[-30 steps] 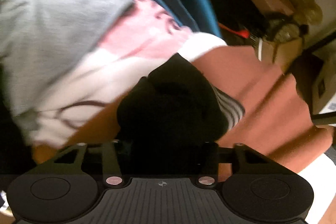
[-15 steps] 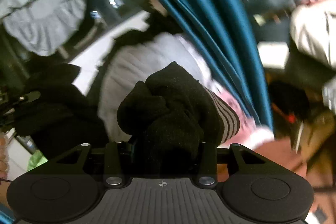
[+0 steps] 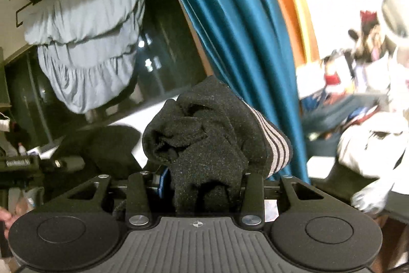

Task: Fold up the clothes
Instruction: 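Carry the black sweatshirt with both tools toward the patterned table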

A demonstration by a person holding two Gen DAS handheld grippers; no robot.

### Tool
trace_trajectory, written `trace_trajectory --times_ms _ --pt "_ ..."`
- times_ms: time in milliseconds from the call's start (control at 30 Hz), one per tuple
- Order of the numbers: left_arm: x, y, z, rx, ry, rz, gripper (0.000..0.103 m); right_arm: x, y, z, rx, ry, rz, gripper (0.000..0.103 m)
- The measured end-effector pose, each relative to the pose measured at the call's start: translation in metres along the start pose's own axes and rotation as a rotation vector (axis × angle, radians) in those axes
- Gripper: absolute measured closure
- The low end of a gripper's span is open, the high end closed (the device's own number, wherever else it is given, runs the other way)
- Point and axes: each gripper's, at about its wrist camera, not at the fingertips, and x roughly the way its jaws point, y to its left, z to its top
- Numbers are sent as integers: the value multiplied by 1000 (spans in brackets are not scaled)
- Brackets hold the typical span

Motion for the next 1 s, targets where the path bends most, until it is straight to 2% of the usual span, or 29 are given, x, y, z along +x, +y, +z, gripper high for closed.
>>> trace_trajectory --times_ms 100,333,467,600,767,1000 --pt "-3 -14 -16 5 69 -63 73 -37 32 -3 -44 10 -78 67" --pt "-4 -69 -57 35 205 -284 73 -101 98 -32 -152 88 -198 66" --pt "-1 -105 -71 83 280 -364 73 -143 117 -41 -176 100 -284 66" --pt "7 -134 -79 99 333 -425 73 -183 115 -45 -155 93 -362 66" --pt "21 -197 -101 162 412 -466 72 -226 100 -52 -140 85 -459 66" --pt "32 -298 -153 224 481 -548 72 -317 38 -62 -79 41 -566 66"
